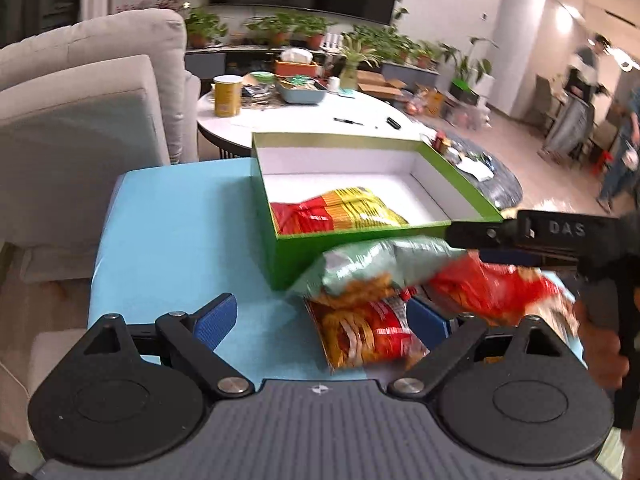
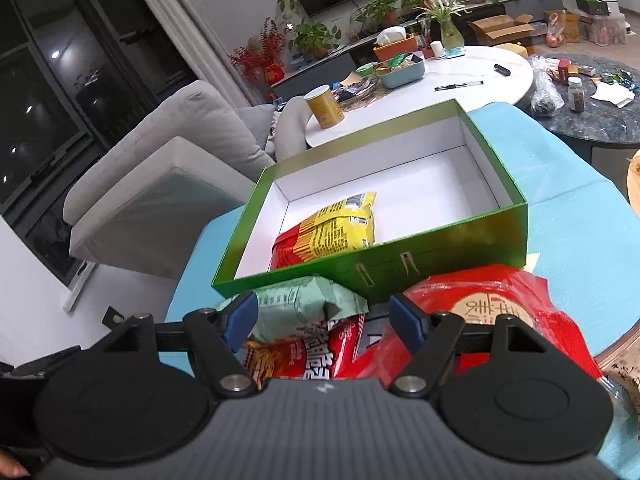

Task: Organize snacks
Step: 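Grasp the green snack bag with the right tool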

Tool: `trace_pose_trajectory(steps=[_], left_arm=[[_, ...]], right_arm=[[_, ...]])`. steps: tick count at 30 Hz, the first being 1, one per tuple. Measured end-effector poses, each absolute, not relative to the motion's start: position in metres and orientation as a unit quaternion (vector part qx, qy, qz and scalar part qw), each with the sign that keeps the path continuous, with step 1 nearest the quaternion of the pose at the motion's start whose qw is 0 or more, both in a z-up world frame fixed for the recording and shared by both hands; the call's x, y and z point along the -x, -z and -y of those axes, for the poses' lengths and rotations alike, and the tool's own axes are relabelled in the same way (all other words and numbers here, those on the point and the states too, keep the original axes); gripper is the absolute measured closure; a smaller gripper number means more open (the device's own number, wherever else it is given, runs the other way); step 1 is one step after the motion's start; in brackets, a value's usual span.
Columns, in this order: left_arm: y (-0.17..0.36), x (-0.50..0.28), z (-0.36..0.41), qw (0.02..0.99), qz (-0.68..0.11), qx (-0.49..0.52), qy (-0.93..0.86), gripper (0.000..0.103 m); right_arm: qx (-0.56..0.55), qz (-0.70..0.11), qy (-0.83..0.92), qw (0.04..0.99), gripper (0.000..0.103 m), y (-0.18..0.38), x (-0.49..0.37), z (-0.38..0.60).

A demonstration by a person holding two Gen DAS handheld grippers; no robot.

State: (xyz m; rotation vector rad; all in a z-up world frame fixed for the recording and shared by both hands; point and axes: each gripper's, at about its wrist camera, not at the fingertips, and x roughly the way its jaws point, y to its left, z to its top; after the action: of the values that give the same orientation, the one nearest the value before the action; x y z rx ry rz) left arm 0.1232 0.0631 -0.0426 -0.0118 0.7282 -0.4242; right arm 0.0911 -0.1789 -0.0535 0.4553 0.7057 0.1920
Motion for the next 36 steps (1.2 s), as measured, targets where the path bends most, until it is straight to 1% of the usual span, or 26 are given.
trace_pose_trajectory(steps=[5, 9, 12, 18, 21, 25, 27, 29, 31, 32, 36], left_arm=[[0.045, -0.146, -0.057, 0.917, -0.356, 0.027, 0.179, 0.012], [0.057, -0.165, -0.050, 0.909, -0.383, 0.029, 0.163, 0.012], [0.067, -0.161, -0.050, 0.902, -0.397, 0.023, 0.169, 0.012], [0.086, -0.138, -0.053, 0.891, -0.414, -0.019, 0.184, 0.012], [0.081, -0.131, -0.060, 0.896, -0.404, -0.012, 0.182, 0.012], [0.058, -0.138, -0.068, 0.914, -0.375, 0.033, 0.153, 0.012], [0.049, -0.150, -0.066, 0.917, -0.369, 0.056, 0.139, 0.011], [0.050, -0.166, -0.060, 0.913, -0.384, 0.064, 0.126, 0.011], [0.058, -0.178, -0.052, 0.903, -0.409, 0.052, 0.119, 0.012], [0.063, -0.180, -0.049, 0.899, -0.419, 0.044, 0.119, 0.012], [0.071, -0.172, -0.048, 0.896, -0.420, 0.040, 0.140, 0.012]], right_arm=[[-0.238, -0.338, -0.081, 0.907, 0.018, 0.052, -0.105, 0.182], [-0.196, -0.365, -0.085, 0.906, 0.018, 0.061, -0.111, 0.167], [-0.158, -0.369, -0.105, 0.910, 0.018, 0.065, -0.100, 0.156], [-0.158, -0.391, -0.161, 0.893, 0.018, 0.074, -0.079, 0.153], [-0.185, -0.369, -0.159, 0.897, 0.018, 0.063, -0.071, 0.157], [-0.186, -0.349, -0.127, 0.910, 0.018, 0.041, -0.085, 0.159], [-0.193, -0.360, -0.112, 0.906, 0.018, 0.039, -0.104, 0.158], [-0.201, -0.386, -0.103, 0.894, 0.018, 0.045, -0.125, 0.157], [-0.226, -0.425, -0.097, 0.871, 0.022, 0.058, -0.139, 0.160], [-0.239, -0.439, -0.101, 0.860, 0.026, 0.064, -0.142, 0.160], [-0.228, -0.442, -0.108, 0.861, 0.026, 0.070, -0.132, 0.160]])
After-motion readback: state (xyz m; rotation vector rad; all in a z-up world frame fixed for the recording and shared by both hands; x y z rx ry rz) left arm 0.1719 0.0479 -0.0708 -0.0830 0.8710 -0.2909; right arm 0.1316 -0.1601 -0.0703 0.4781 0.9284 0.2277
